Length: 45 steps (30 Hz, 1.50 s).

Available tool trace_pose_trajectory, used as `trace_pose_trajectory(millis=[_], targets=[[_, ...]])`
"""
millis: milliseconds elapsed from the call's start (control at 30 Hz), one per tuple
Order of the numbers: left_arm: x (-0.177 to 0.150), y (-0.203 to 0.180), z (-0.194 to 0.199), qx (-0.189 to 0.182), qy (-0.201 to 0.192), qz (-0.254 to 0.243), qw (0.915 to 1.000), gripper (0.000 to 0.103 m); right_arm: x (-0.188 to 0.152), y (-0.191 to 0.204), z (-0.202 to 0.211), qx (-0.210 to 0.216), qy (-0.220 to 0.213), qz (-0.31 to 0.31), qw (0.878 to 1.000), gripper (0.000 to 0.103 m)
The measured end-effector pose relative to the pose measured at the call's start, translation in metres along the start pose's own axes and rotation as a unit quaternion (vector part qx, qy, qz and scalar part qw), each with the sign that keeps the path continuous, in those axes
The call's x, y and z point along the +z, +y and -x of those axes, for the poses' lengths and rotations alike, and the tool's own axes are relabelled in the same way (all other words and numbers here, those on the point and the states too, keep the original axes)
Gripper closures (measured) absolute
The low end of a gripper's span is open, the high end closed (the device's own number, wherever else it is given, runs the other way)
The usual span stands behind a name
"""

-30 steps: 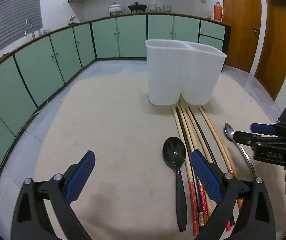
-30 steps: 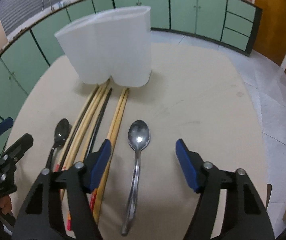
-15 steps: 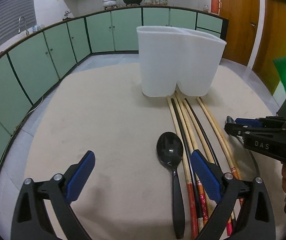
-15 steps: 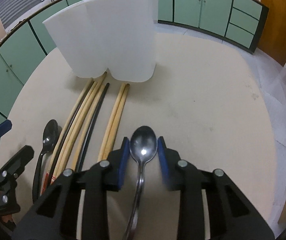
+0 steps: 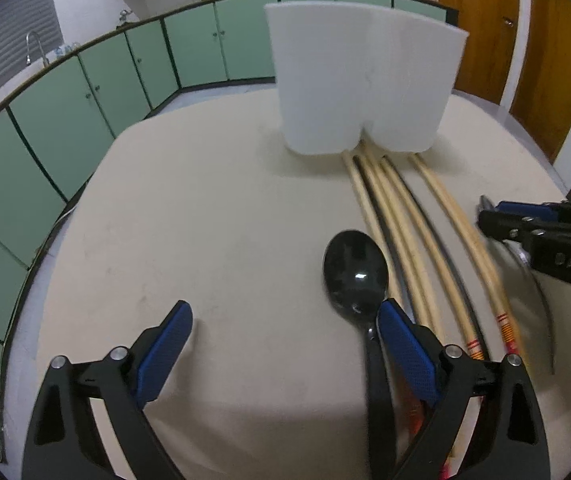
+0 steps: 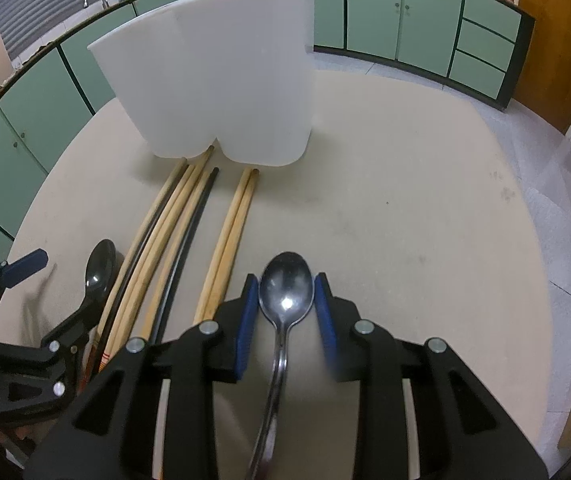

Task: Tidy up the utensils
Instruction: 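Lift the black spoon with the left tool while the right tool lifts the silver spoon toward the holder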

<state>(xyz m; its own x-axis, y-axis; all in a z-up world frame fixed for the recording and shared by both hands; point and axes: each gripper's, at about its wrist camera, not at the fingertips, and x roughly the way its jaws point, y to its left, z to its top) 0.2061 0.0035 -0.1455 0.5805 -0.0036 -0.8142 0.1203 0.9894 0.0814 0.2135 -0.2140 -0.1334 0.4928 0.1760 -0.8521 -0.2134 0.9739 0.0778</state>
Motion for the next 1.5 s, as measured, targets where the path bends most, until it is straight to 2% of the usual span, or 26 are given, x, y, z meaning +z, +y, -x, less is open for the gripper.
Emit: trace_pose_trajectory(millis=[167, 400, 567, 667, 833, 900, 933, 1000, 1133, 1233, 1333, 1500], targets=[[0.004, 0.012, 0.0, 0.012, -0.001, 0.018, 0.9998, 0.012, 0.001, -0.001, 0.002, -0.001, 0.001, 0.003, 1.0, 0.075], [0.019, 0.007, 0.0, 0.009, -0.005, 0.03, 0.9995, 0.009, 0.005, 0.007, -0.001, -0.004, 0.004, 0.009, 1.0, 0.074], [0.029, 0.006, -0.012, 0.02, 0.012, 0.037, 0.999, 0.009, 0.009, 0.008, -0.003, 0.0, 0.009, 0.007, 1.0, 0.074], [0.034, 0.002, -0.018, 0.016, 0.022, 0.03, 0.9992, 0.01, 0.013, 0.006, -0.004, -0.001, 0.011, 0.004, 1.0, 0.07], [0.037, 0.003, -0.019, -0.013, 0.027, 0.037, 0.9989, 0.027, 0.019, 0.005, -0.007, -0.001, 0.016, 0.006, 1.0, 0.07], [0.039, 0.0, -0.017, -0.024, 0.022, 0.03, 0.999, 0.045, 0.021, 0.006, -0.009, 0.0, 0.018, 0.005, 1.0, 0.07], [0.041, -0.003, -0.016, -0.028, 0.02, 0.024, 0.9991, 0.049, 0.022, 0.005, -0.009, 0.0, 0.018, 0.006, 1.0, 0.072], [0.041, -0.007, -0.013, -0.04, 0.016, 0.016, 0.999, 0.068, 0.024, 0.004, -0.01, 0.002, 0.019, 0.007, 1.0, 0.075], [0.037, -0.003, -0.008, -0.067, 0.008, 0.019, 0.9975, 0.068, 0.019, -0.001, -0.01, 0.009, 0.014, 0.0, 1.0, 0.075], [0.034, 0.006, 0.002, -0.095, -0.016, 0.031, 0.9948, 0.069, 0.017, -0.008, -0.001, 0.021, -0.01, -0.012, 1.0, 0.076], [0.032, 0.013, 0.023, -0.108, -0.069, 0.036, 0.9911, 0.069, 0.014, -0.014, 0.014, 0.029, -0.052, -0.014, 0.998, 0.076], [0.035, 0.018, 0.053, -0.101, -0.149, 0.025, 0.9833, 0.069, 0.015, -0.015, 0.045, 0.041, -0.122, -0.01, 0.992, 0.076]])
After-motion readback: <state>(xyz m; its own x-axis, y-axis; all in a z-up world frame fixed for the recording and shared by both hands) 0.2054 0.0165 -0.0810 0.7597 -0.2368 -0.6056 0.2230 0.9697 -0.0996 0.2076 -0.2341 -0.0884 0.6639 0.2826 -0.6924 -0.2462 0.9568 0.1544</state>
